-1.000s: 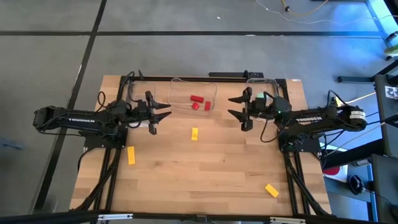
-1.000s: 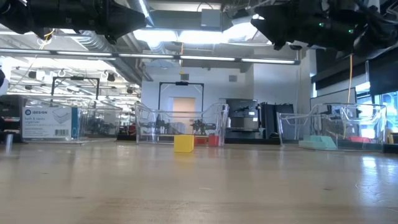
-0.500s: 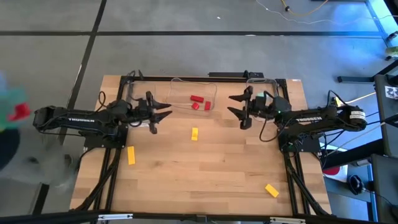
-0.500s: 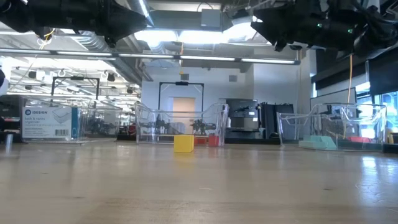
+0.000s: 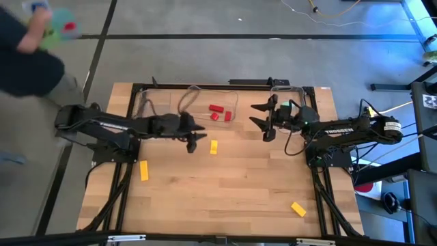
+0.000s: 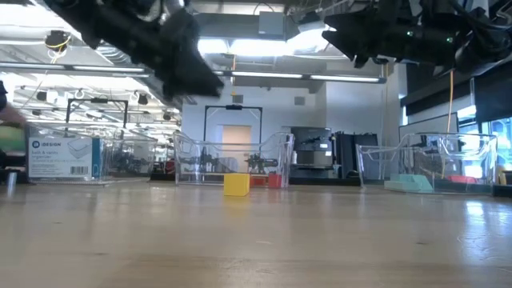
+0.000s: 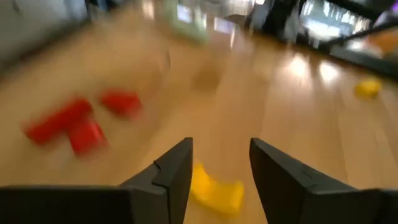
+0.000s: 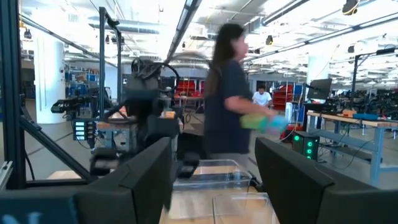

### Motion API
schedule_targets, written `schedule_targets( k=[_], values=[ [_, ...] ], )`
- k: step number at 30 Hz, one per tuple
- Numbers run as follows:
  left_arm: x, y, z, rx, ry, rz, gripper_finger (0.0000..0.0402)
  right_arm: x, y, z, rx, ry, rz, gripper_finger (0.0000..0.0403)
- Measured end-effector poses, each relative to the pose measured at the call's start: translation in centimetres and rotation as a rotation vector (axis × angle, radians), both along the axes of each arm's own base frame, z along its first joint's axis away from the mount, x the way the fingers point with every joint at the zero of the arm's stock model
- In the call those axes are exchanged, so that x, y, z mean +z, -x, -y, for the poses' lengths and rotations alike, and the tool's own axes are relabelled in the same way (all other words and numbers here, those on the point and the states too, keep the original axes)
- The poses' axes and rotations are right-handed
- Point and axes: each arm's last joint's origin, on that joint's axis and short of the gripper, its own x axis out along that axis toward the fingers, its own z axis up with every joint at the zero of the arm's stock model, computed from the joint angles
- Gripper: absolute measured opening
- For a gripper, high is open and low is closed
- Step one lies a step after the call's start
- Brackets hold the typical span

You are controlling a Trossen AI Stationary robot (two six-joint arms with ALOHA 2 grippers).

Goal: Sort & place blocks by color
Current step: Put the top middle yellow block into the left transparent bin

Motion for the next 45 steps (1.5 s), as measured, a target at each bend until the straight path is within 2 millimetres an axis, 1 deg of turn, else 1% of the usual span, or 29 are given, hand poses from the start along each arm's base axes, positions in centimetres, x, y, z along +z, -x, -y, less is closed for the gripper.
schedule_targets(
  k=[2,5,11,14,16,18,20,22,25,28,31,34,38,42,45],
  values=[
    [-1.1,-0.7,0.5,-0.002,0.07,-0.055,0.0161,-0.1,0.0,0.0,-0.001,0.001,-0.007,0.0235],
    [-1.6,-1.8,1.4,0.053,0.147,-0.059,0.0171,-0.1,0.0,0.0,-0.001,0.002,-0.007,0.0235],
    [-3.3,-4.5,4.4,0.192,0.162,-0.113,0.0172,-0.1,0.0,0.0,-0.001,0.003,-0.006,0.0235],
    [-4.1,-5.9,6.0,0.263,0.136,-0.158,0.0173,-0.1,0.0,0.0,-0.001,0.003,-0.006,0.0235],
    [-4.3,-7.1,7.0,0.288,0.107,-0.17,0.0173,-0.1,0.0,0.0,-0.001,0.003,-0.006,0.0235],
    [-4.2,-8.1,7.7,0.309,0.074,-0.173,0.0173,-0.1,0.0,0.0,-0.001,0.003,-0.006,0.0235],
    [-4.6,-8.8,8.2,0.318,0.043,-0.213,0.0173,-0.1,0.0,0.0,-0.001,0.003,-0.006,0.0235],
    [-5.2,-9.3,8.5,0.294,0.001,-0.274,0.0173,-0.1,0.0,0.0,-0.001,0.002,-0.007,0.0235],
    [-5.8,-9.9,9.0,0.188,-0.091,-0.352,0.0173,-0.1,0.0,0.0,-0.001,0.001,-0.01,0.0235],
    [-6.1,-10.0,9.2,0.078,-0.181,-0.417,0.0173,-0.1,0.0,0.0,-0.001,0.001,-0.011,0.0235],
    [-6.3,-9.9,9.0,-0.041,-0.249,-0.487,0.0173,-0.1,0.0,0.0,-0.001,0.001,-0.013,0.0235],
    [-6.5,-9.6,8.4,-0.14,-0.304,-0.562,0.0173,-0.1,0.0,0.0,-0.001,0.0,-0.014,0.0235],
    [-6.9,-9.6,6.9,-0.181,-0.389,-0.616,0.0173,-0.2,-0.1,0.0,-0.001,-0.001,-0.02,0.0235],
    [-6.9,-9.8,5.6,-0.188,-0.411,-0.623,0.0173,-0.3,-0.1,0.0,-0.001,-0.004,-0.029,0.0235],
    [-6.9,-9.9,5.3,-0.276,-0.365,-0.613,0.0173,-0.3,-0.1,0.0,-0.001,-0.005,-0.035,0.0235]
  ],
)
